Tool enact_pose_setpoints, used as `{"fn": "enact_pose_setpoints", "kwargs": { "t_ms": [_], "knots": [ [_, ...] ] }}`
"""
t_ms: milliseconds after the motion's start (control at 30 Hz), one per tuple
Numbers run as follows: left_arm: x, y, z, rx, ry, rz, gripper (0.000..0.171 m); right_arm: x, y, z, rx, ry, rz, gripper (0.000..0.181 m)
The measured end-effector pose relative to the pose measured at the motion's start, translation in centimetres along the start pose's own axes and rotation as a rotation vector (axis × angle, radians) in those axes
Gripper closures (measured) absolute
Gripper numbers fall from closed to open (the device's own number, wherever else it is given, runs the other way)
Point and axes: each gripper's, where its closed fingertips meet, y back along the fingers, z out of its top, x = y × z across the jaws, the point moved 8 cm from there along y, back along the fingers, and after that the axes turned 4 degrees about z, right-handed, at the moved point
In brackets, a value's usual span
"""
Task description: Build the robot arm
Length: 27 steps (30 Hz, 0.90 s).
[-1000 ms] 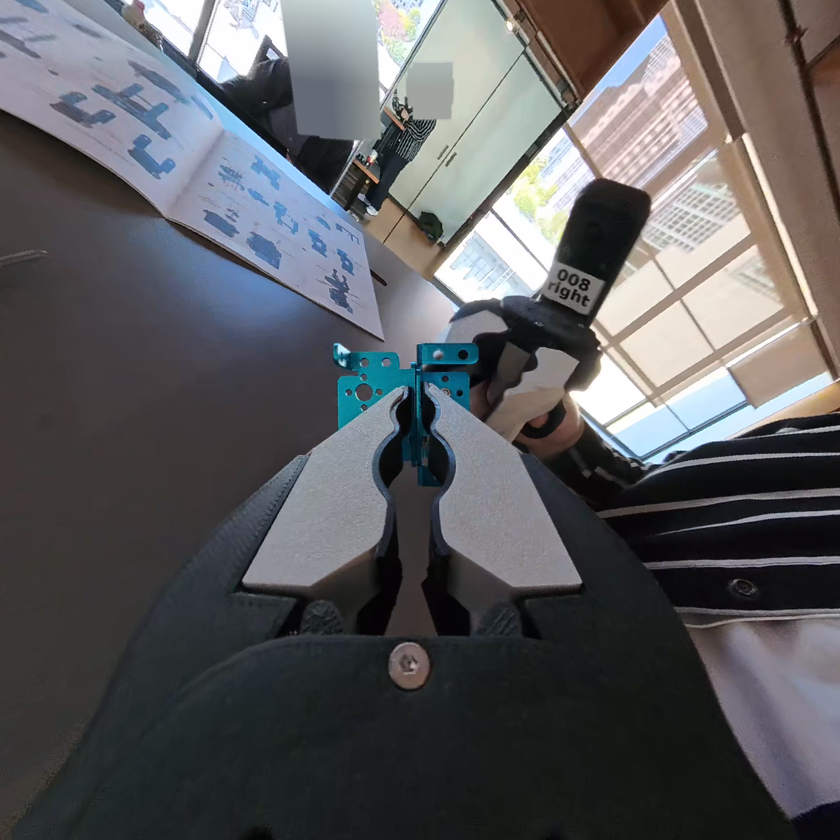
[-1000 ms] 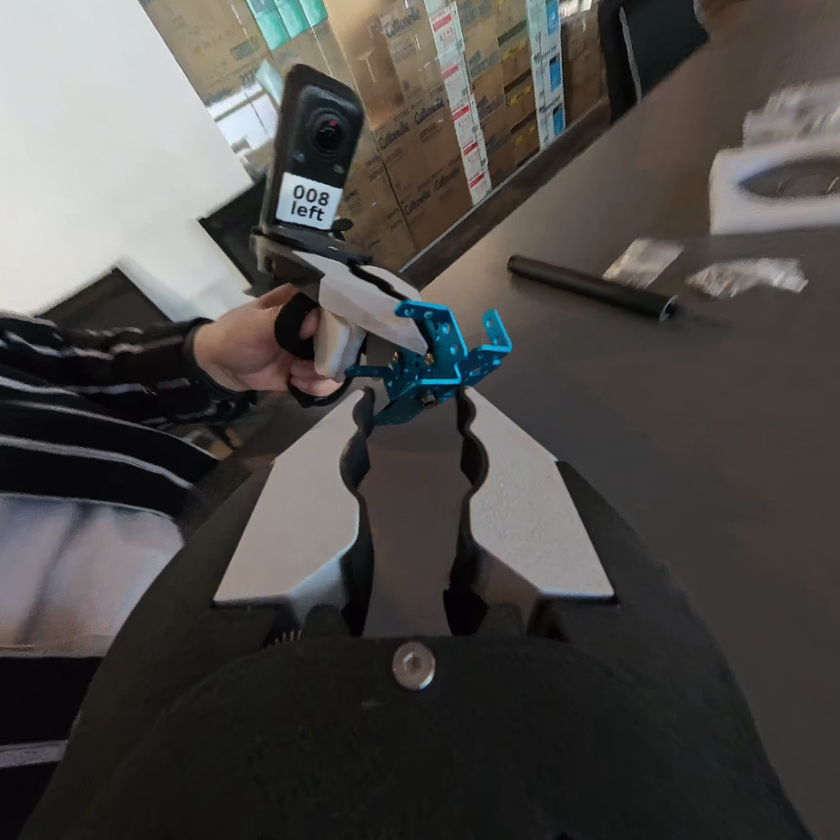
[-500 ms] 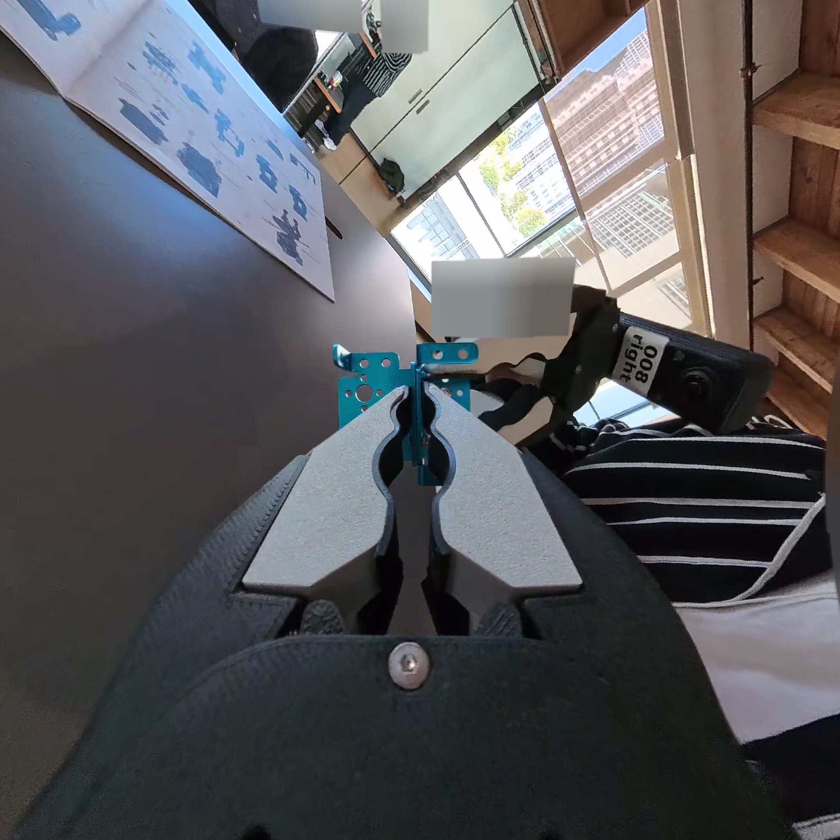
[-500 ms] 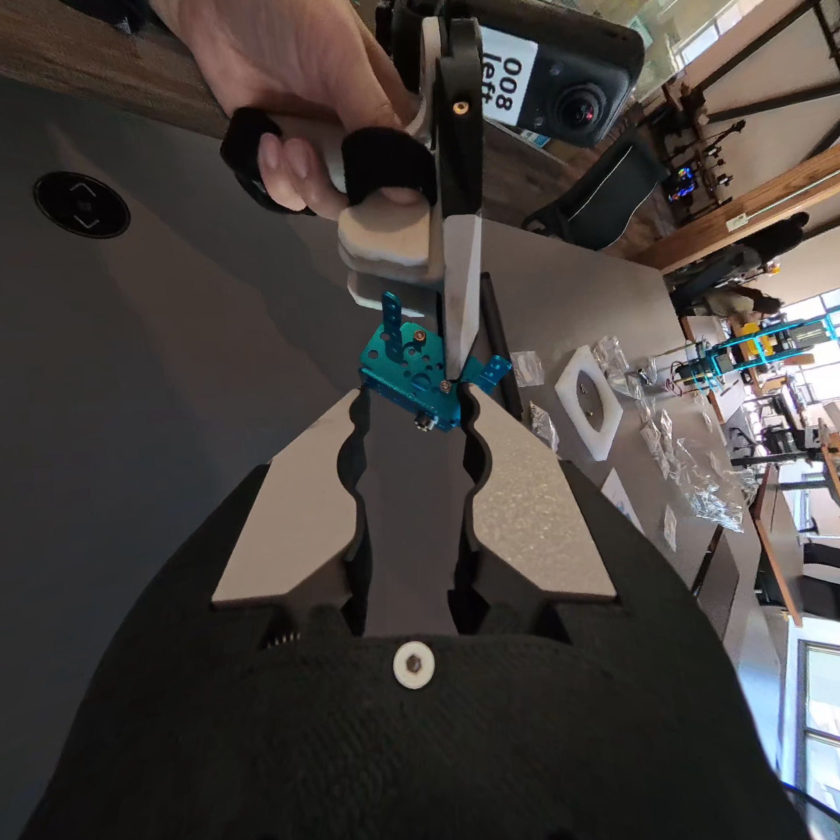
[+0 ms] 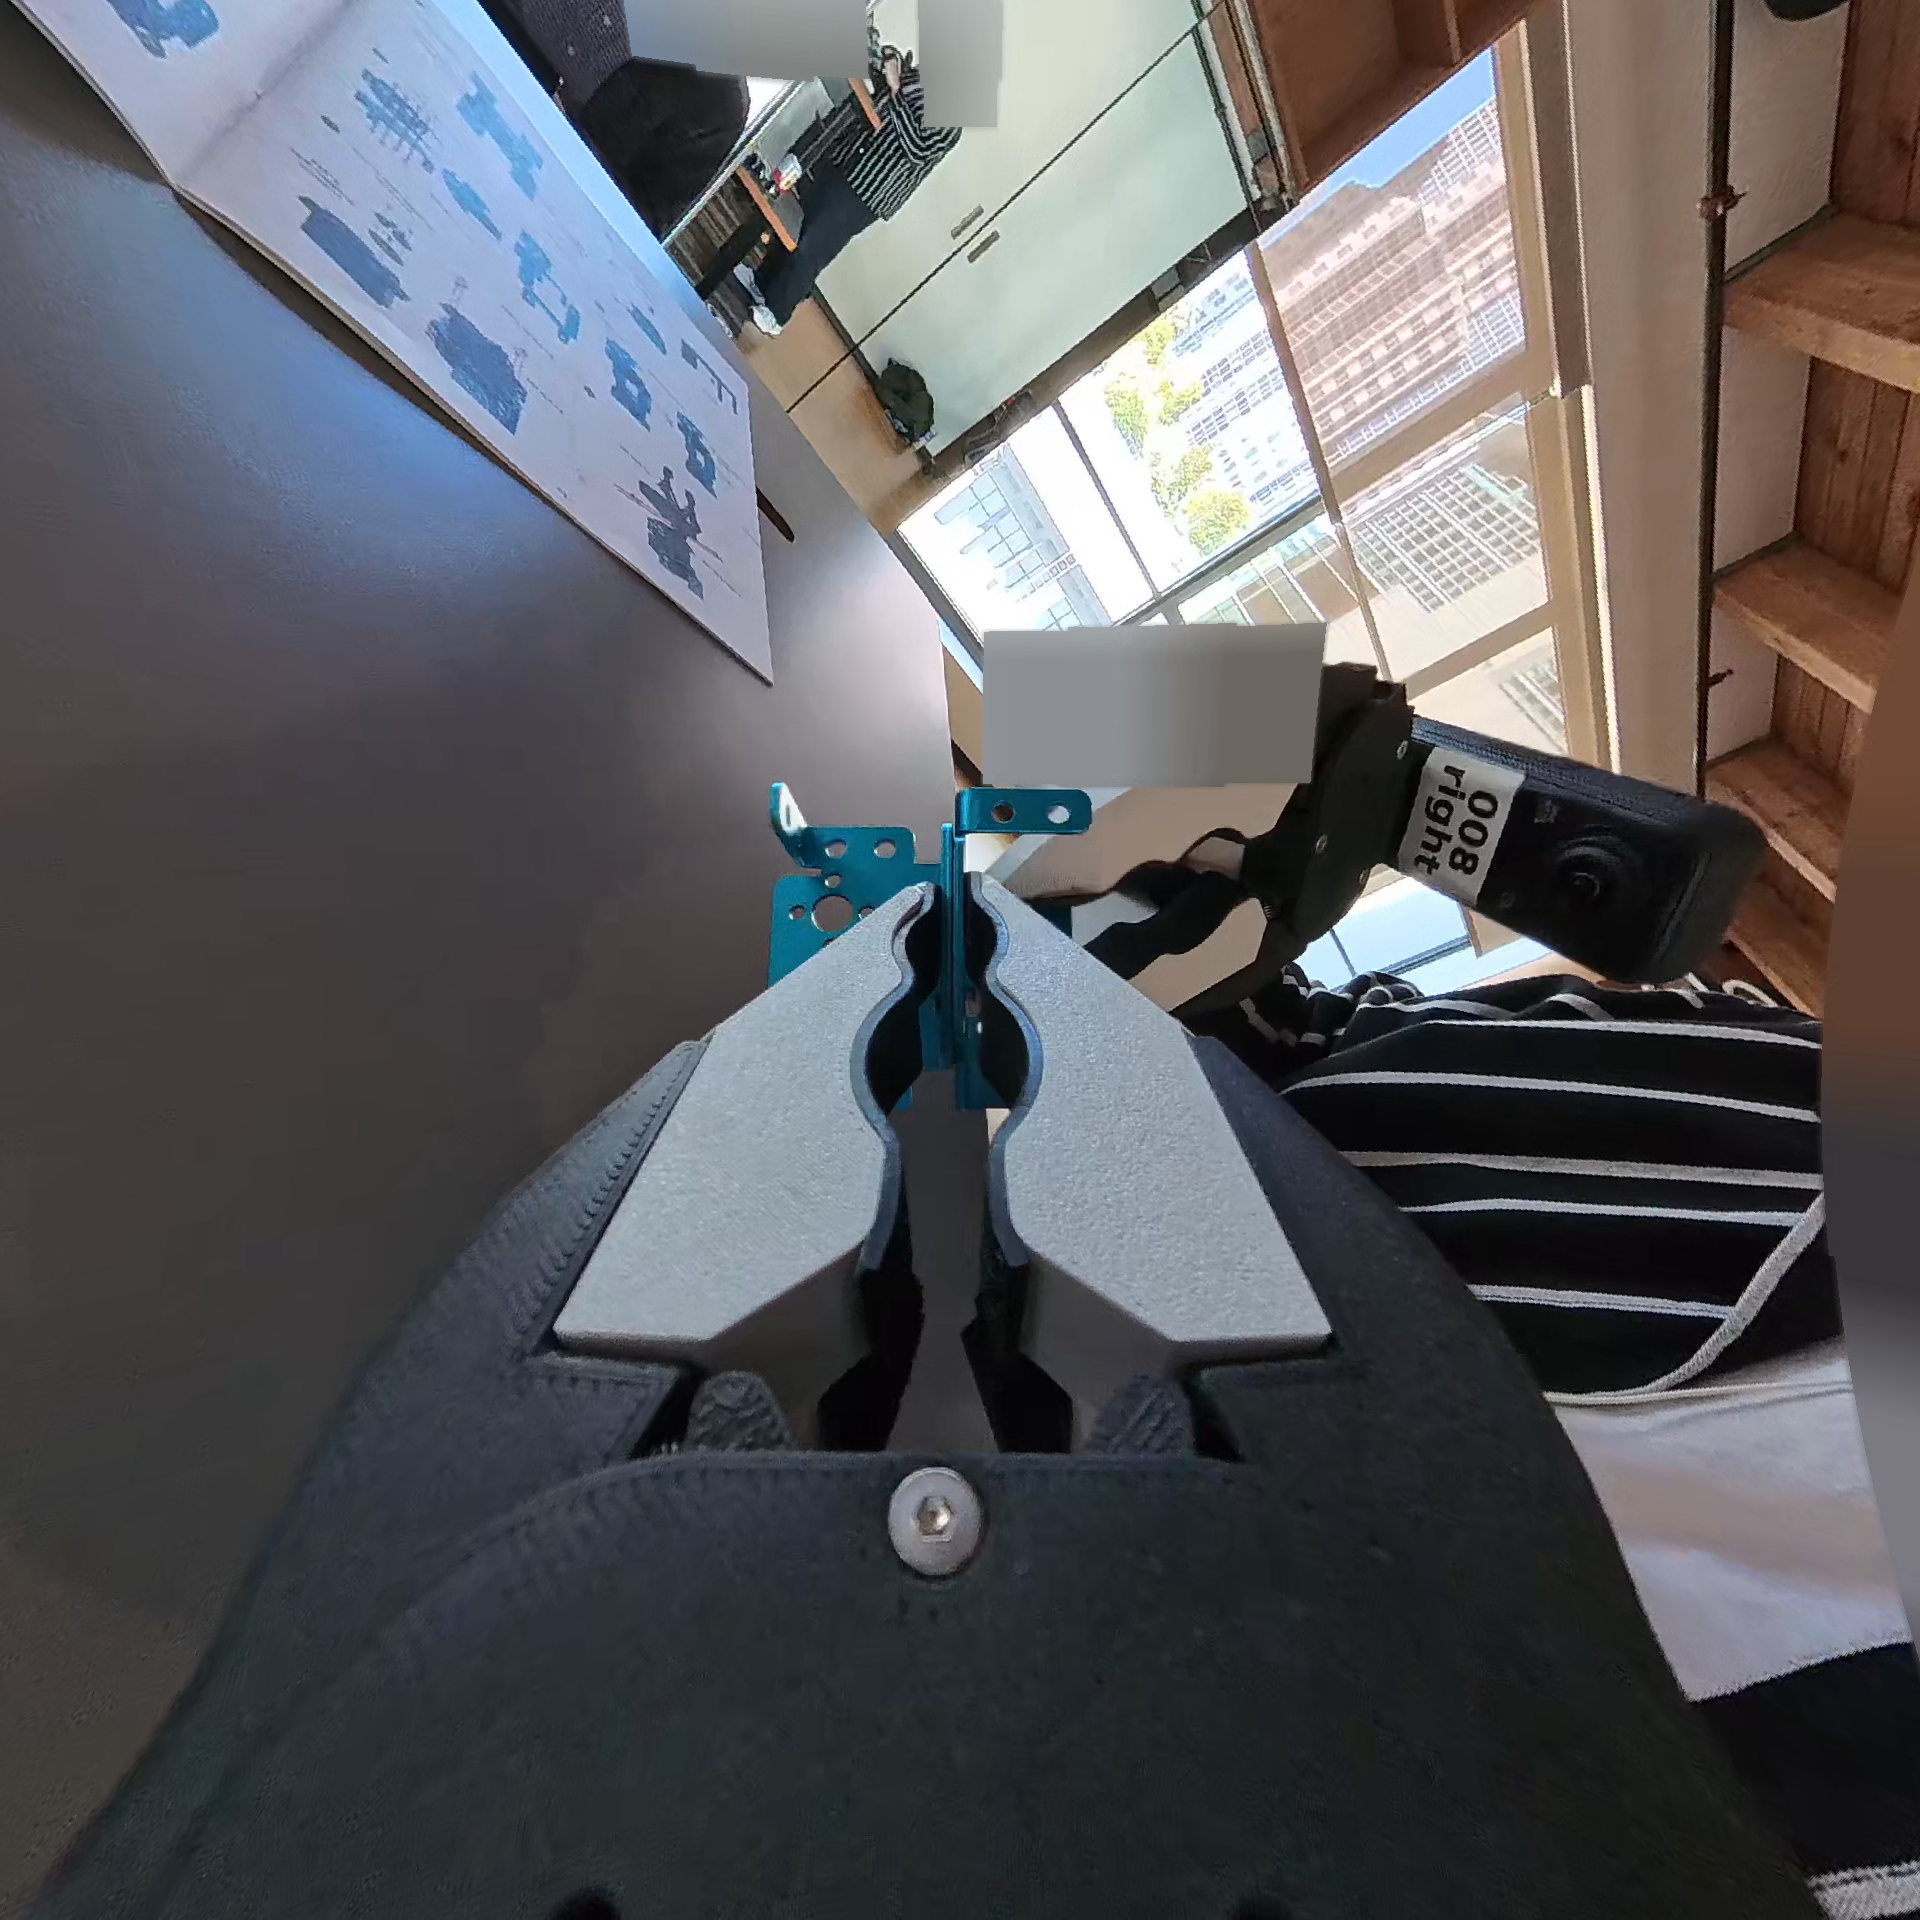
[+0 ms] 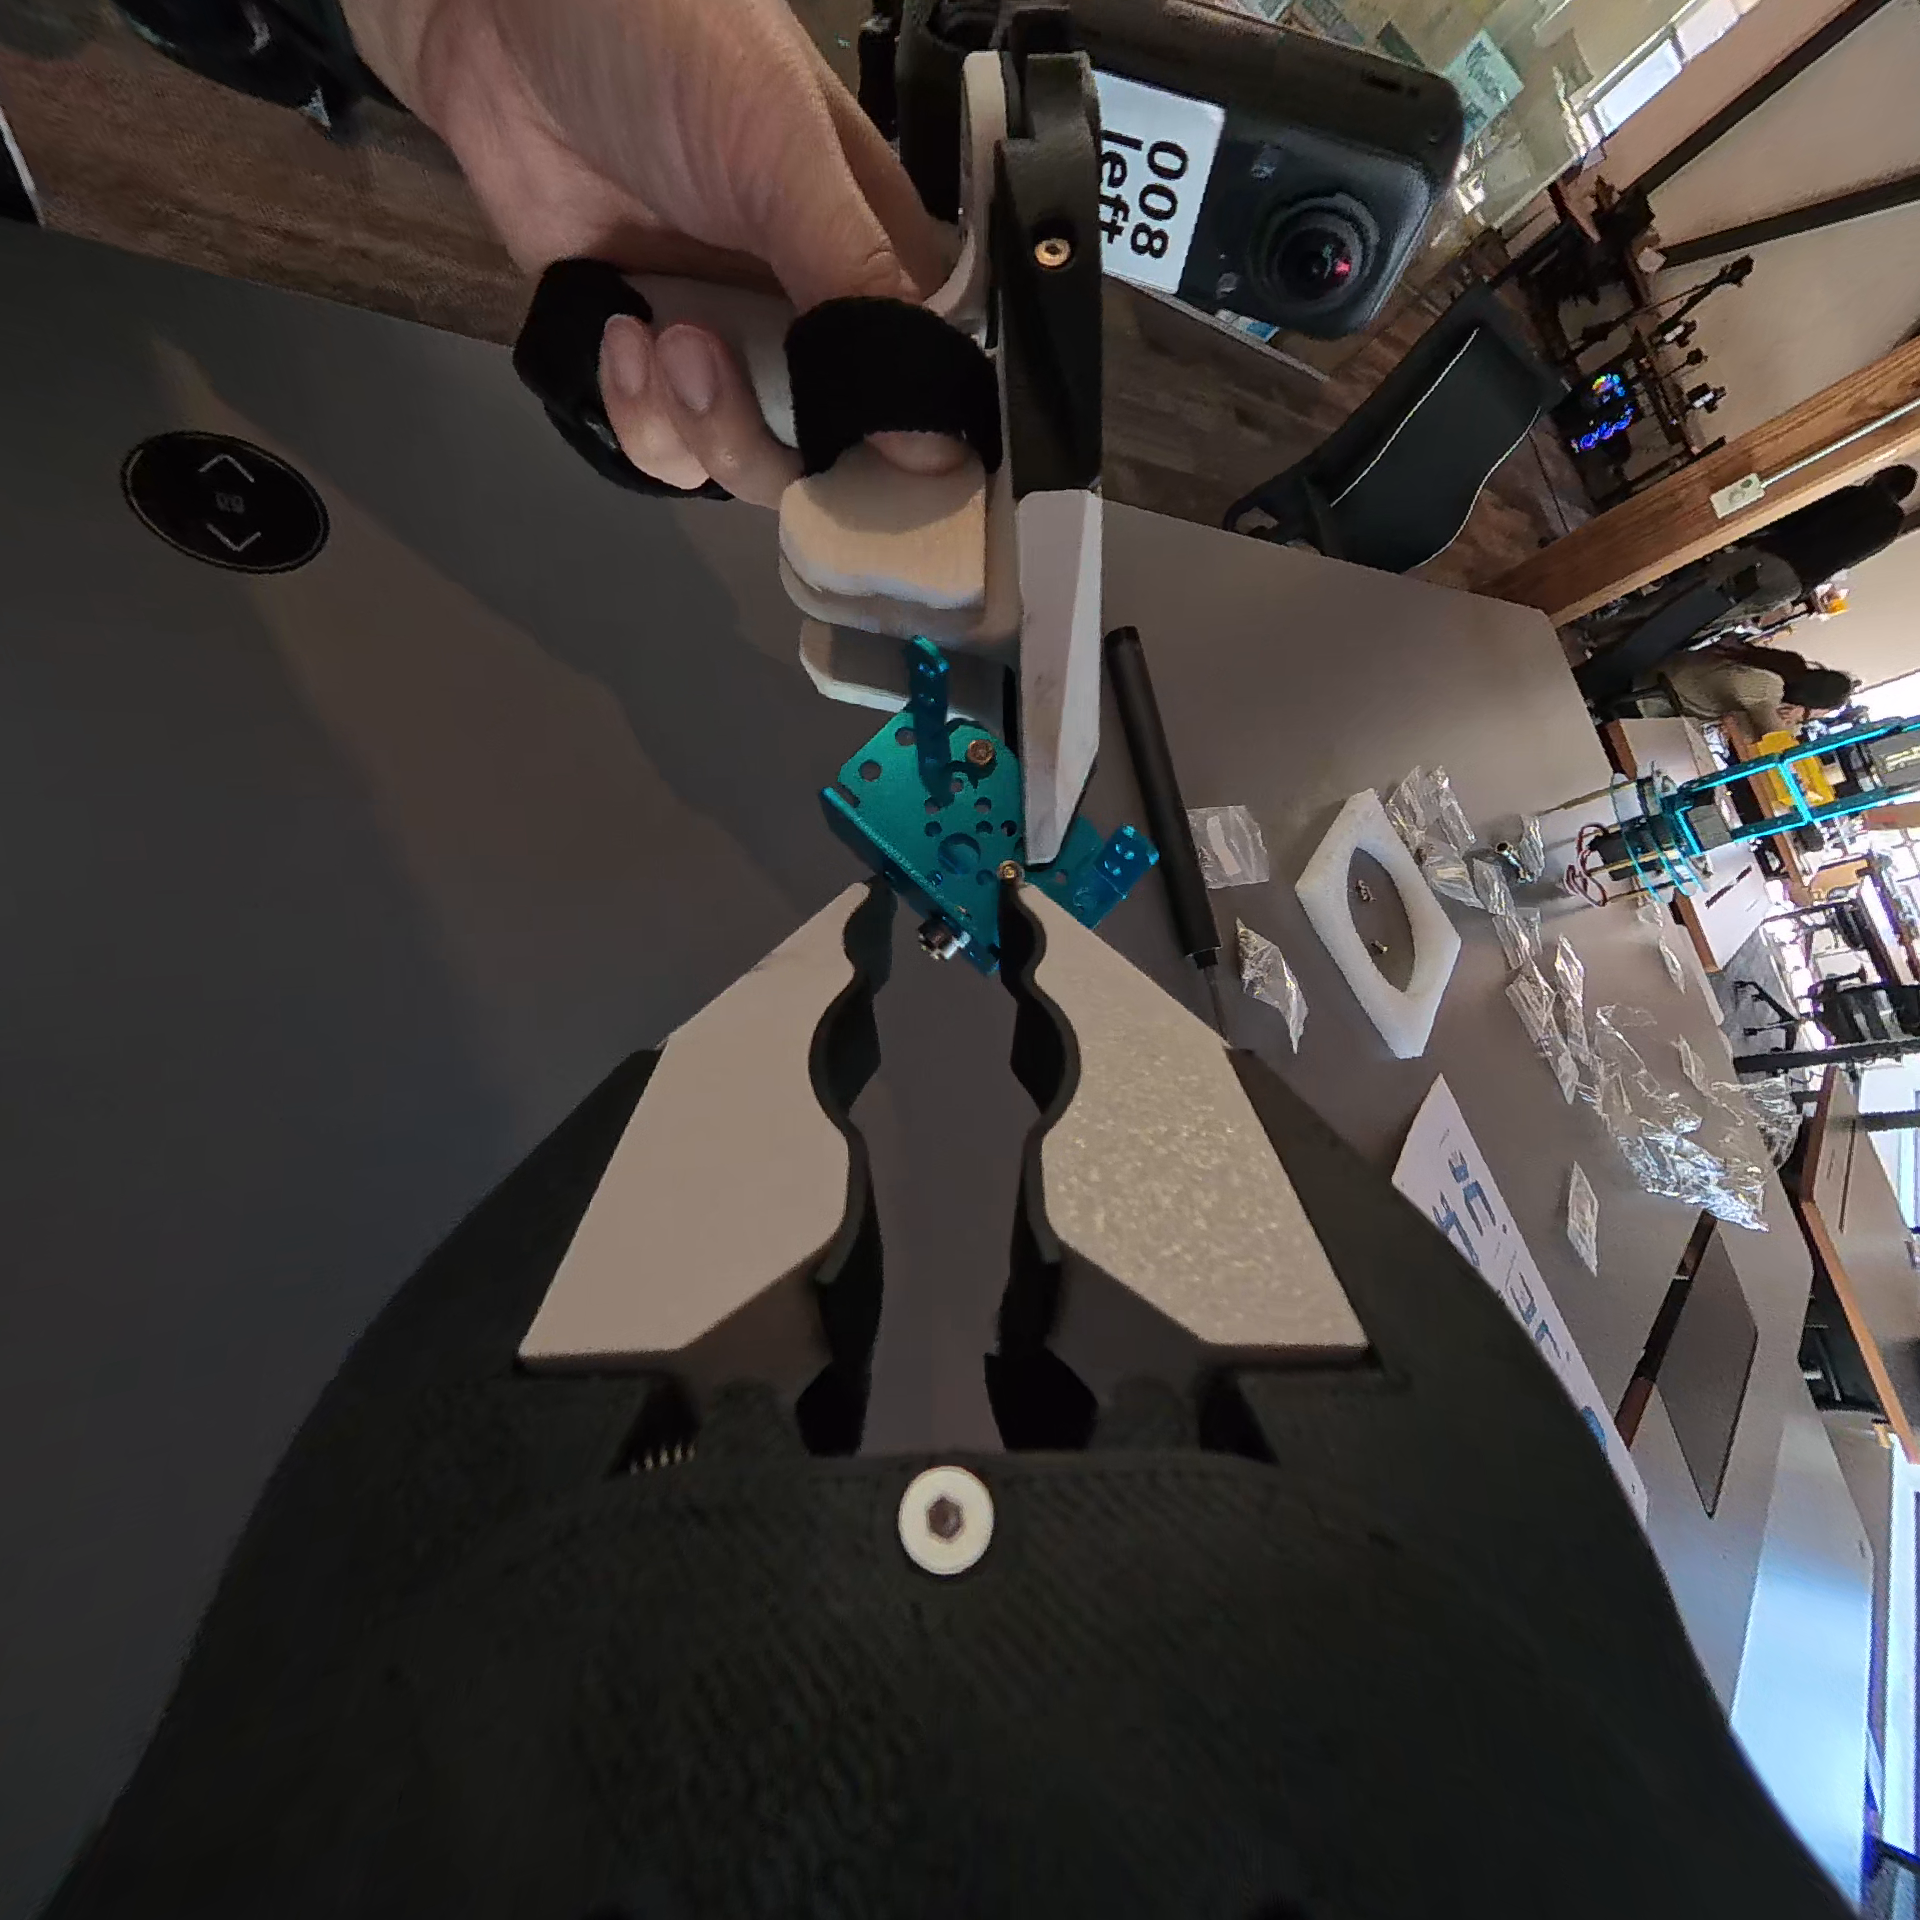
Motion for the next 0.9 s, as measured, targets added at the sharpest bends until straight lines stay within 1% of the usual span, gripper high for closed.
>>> {"fn": "enact_pose_setpoints", "kwargs": {
  "t_ms": [133, 200, 233, 333, 433, 600, 733, 767, 867, 900],
  "knots": [
    [0.12, -0.10, -0.05, 0.002, 0.005, 0.003, 0.170, 0.10, -0.07, -0.08, -0.006, -0.034, 0.009, 0.163],
    [0.14, -0.03, 0.08, -0.013, 0.014, -0.003, 0.170, -0.10, 0.04, -0.06, -0.012, -0.048, -0.016, 0.161],
    [0.13, 0.04, 0.19, -0.018, 0.021, -0.012, 0.170, -0.20, 0.09, -0.04, -0.016, -0.046, -0.034, 0.159],
    [0.03, -0.05, 0.16, -0.003, 0.020, -0.014, 0.170, -0.17, 0.00, -0.03, -0.014, -0.036, -0.026, 0.155],
    [-0.06, -0.14, 0.10, 0.011, 0.008, -0.003, 0.170, -0.06, -0.03, 0.01, -0.015, -0.018, -0.012, 0.154],
    [-0.15, -0.30, 0.09, 0.012, 0.020, -0.009, 0.170, 0.15, 0.09, -0.06, -0.035, -0.009, 0.000, 0.158],
    [-0.09, -0.37, 0.07, 0.013, 0.027, -0.008, 0.170, 0.13, 0.20, -0.13, -0.037, -0.053, 0.013, 0.160],
    [-0.08, -0.33, 0.14, 0.006, 0.030, -0.011, 0.170, 0.18, 0.24, -0.13, -0.034, -0.057, 0.019, 0.165],
    [-0.08, -0.28, 0.25, 0.004, 0.024, -0.005, 0.170, 0.18, 0.12, -0.05, -0.035, -0.076, 0.002, 0.164],
    [-0.08, -0.20, 0.34, 0.000, 0.025, -0.005, 0.170, 0.09, 0.08, 0.01, -0.036, -0.072, -0.026, 0.160]
  ]
}}
